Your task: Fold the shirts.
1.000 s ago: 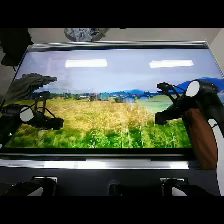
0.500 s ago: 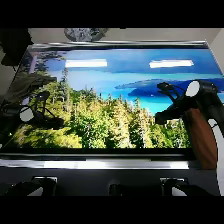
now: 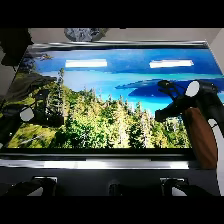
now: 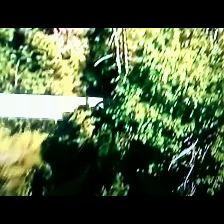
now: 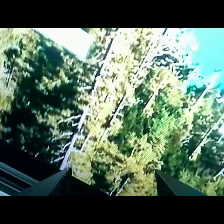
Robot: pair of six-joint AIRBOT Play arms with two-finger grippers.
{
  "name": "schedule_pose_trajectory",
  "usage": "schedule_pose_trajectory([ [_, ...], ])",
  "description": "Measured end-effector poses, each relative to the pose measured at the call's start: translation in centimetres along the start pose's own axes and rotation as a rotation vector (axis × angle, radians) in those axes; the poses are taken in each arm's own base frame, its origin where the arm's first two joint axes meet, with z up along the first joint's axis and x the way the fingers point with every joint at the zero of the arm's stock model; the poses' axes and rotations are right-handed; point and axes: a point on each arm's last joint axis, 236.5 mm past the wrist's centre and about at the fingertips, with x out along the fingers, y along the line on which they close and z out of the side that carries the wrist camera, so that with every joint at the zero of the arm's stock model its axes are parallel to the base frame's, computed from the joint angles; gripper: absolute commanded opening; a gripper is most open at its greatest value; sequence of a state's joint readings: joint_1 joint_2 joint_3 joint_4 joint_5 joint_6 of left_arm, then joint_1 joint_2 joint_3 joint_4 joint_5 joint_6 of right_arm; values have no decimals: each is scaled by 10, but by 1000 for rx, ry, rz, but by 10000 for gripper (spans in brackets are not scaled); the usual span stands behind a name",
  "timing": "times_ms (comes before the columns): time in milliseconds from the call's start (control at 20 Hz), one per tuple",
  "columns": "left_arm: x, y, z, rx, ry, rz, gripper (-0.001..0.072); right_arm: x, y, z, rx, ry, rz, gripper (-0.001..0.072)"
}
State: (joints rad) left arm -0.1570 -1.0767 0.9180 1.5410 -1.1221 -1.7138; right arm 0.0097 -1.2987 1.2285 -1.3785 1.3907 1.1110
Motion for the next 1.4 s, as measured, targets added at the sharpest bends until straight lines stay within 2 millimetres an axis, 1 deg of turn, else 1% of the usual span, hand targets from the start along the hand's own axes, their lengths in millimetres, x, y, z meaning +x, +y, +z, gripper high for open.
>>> schedule_pose_trajectory([
  [50,0,-3,4,-5,-15,-13,402,0,-3,3,-1,-12,-14,611],
  [100,1,-7,8,-13,-33,-29,472,0,-8,6,-4,-24,-33,610],
  [150,1,-11,17,-26,-67,-46,595,0,-13,8,-9,-34,-58,610],
  [200,-1,-13,32,-60,-117,-64,620,-1,-20,12,-14,-49,-88,611],
  [250,-5,-11,52,-125,-181,-80,620,-2,-27,15,-19,-62,-115,611],
  [300,-11,-3,78,-205,-252,-92,619,-3,-33,18,-24,-75,-141,611],
  [350,-19,9,105,-284,-326,-104,619,-4,-38,21,-29,-87,-162,611],
  [400,-29,28,134,-375,-391,-116,619,-5,-40,24,-31,-98,-174,611],
  [450,-36,50,159,-471,-438,-129,619,-5,-43,25,-33,-104,-185,610],
  [500,-43,81,181,-595,-473,-145,619,-5,-44,26,-35,-107,-192,610],
  [550,-44,108,195,-720,-481,-170,620,-6,-45,27,-36,-111,-194,609],
  [600,-40,137,202,-850,-470,-200,620,-6,-45,28,-35,-115,-194,609],
  [650,-35,161,206,-951,-460,-226,622,-6,-44,29,-33,-119,-189,609],
  [700,-29,181,208,-1040,-449,-255,647,-6,-42,31,-31,-127,-183,609],
  [750,-20,197,208,-1103,-435,-272,692,-5,-41,31,-28,-129,-177,609],
  [850,1,226,207,-1204,-421,-287,692,-5,-37,33,-20,-139,-159,609],
  [1000,35,253,211,-1307,-432,-305,692,-5,-29,37,-9,-156,-125,609],
  [1150,63,278,219,-1393,-493,-319,692,-4,-16,43,12,-181,-68,609],
  [1300,82,302,230,-1463,-593,-321,692,-5,-2,48,34,-206,-6,609],
  [1400,91,314,236,-1489,-657,-312,690,-6,7,52,46,-222,32,609],
])
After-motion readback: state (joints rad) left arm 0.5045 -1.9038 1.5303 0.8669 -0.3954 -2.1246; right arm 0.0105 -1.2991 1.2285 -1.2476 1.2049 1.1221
